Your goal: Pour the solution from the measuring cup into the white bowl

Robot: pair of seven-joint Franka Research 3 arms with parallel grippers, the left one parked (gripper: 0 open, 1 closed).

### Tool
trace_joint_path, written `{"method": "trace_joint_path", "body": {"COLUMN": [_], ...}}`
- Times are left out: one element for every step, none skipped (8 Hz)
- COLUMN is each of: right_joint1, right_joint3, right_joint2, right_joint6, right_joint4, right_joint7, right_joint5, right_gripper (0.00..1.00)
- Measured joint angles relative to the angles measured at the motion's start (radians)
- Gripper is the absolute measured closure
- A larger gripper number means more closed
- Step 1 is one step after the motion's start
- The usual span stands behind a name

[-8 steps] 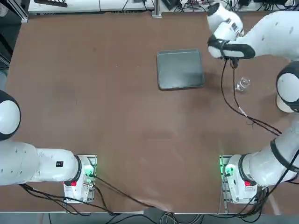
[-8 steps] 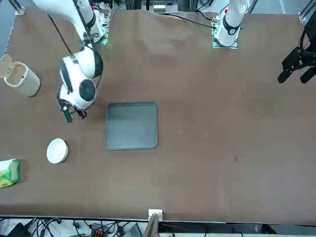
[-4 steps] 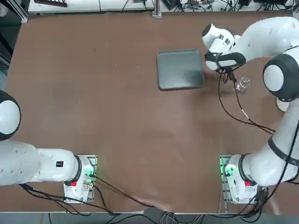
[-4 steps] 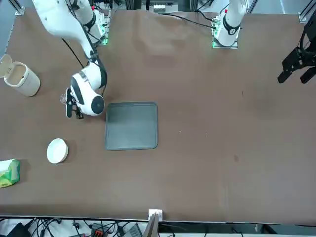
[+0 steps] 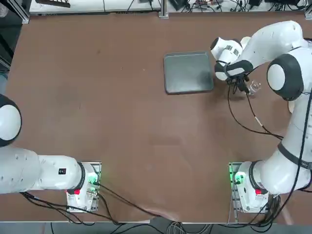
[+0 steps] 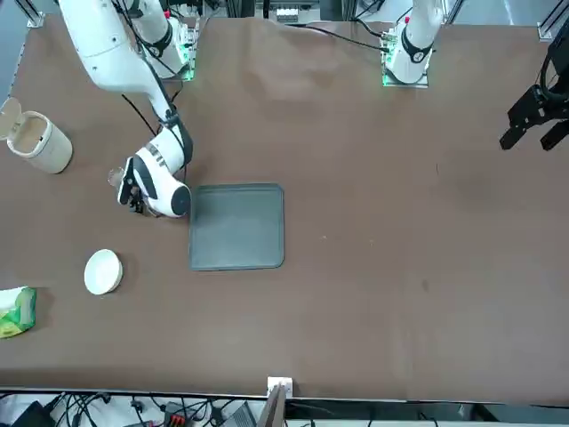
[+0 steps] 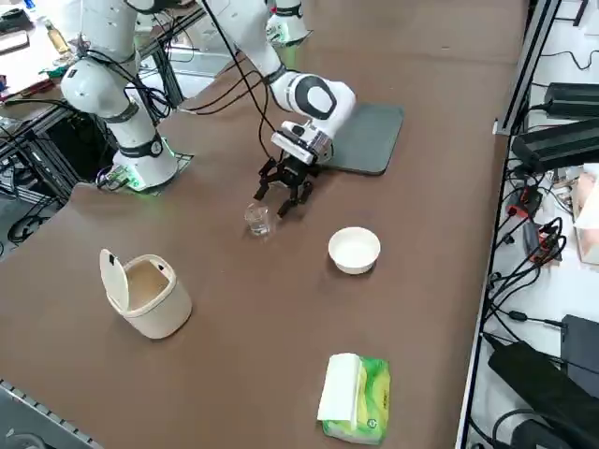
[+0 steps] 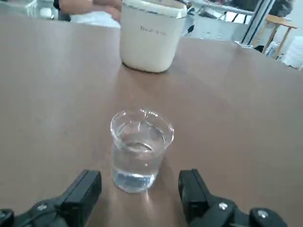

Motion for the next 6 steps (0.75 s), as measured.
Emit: {"method": "trace_joint_path", "body": {"right_joint1": [0.000, 0.000, 0.000, 0.000, 0.000, 0.000], "right_joint3": [-0.011, -0.017, -0.020, -0.026, -0.031, -0.035], "right_joint2": [0.015, 0.029, 0.039, 0.048, 0.056, 0.065], "right_joint6": [-0.003, -0.008, -0.015, -0.018, -0.020, -0.026], "right_joint4": [0.006, 0.017, 0.023, 0.025, 0.028, 0.028], "right_joint7": [0.027, 0.039, 0.043, 0.049, 0.053, 0.057], "right_joint5": [-0.009, -0.011, -0.011, -0.011, -0.012, -0.012], "right_gripper": [0.00, 0.00, 0.00, 0.00, 0.00, 0.00]}}
